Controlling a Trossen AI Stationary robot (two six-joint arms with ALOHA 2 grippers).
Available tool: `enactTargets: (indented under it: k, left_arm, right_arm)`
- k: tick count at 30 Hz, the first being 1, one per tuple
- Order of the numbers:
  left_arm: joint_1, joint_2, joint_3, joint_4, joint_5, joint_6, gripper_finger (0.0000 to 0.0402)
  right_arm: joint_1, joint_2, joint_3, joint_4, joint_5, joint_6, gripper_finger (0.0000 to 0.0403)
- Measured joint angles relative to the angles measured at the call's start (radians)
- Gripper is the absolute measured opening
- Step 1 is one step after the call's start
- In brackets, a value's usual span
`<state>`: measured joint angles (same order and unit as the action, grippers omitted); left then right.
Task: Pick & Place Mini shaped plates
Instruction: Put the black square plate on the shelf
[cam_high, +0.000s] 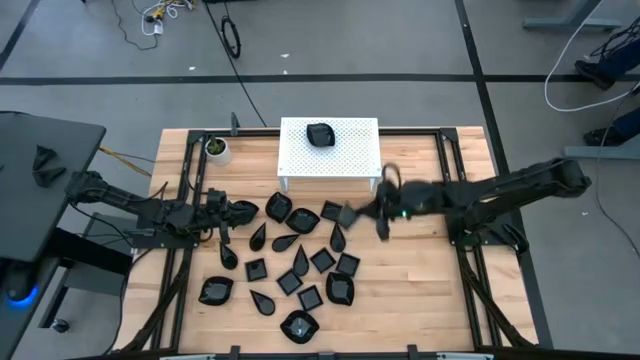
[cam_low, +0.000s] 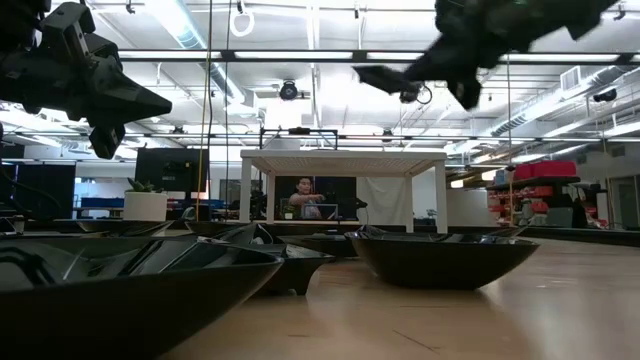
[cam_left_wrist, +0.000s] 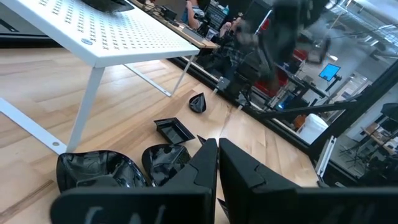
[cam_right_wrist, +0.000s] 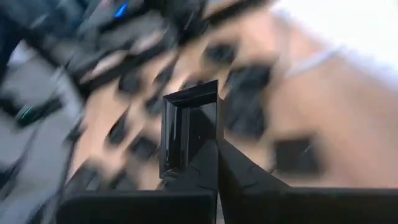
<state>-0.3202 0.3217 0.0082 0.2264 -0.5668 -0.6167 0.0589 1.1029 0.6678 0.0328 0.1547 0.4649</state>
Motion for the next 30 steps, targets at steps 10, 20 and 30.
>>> enactTargets:
  k: [10, 20, 30]
  left_arm:
    - [0.000, 0.000, 0.000, 0.000, -0.002, 0.000, 0.0021]
    - [0.000, 0.000, 0.000, 0.000, -0.006, 0.001, 0.0021]
    - [0.000, 0.000, 0.000, 0.000, -0.006, 0.000, 0.0021]
  right_arm:
    - [-0.439, 0.058, 0.042, 0.088, 0.158, 0.095, 0.0002]
    - [-0.580, 0.219, 0.041, 0.179, 0.035, 0.222, 0.0002]
    - [-0.596, 0.232, 0.041, 0.175, 0.036, 0.268, 0.0020]
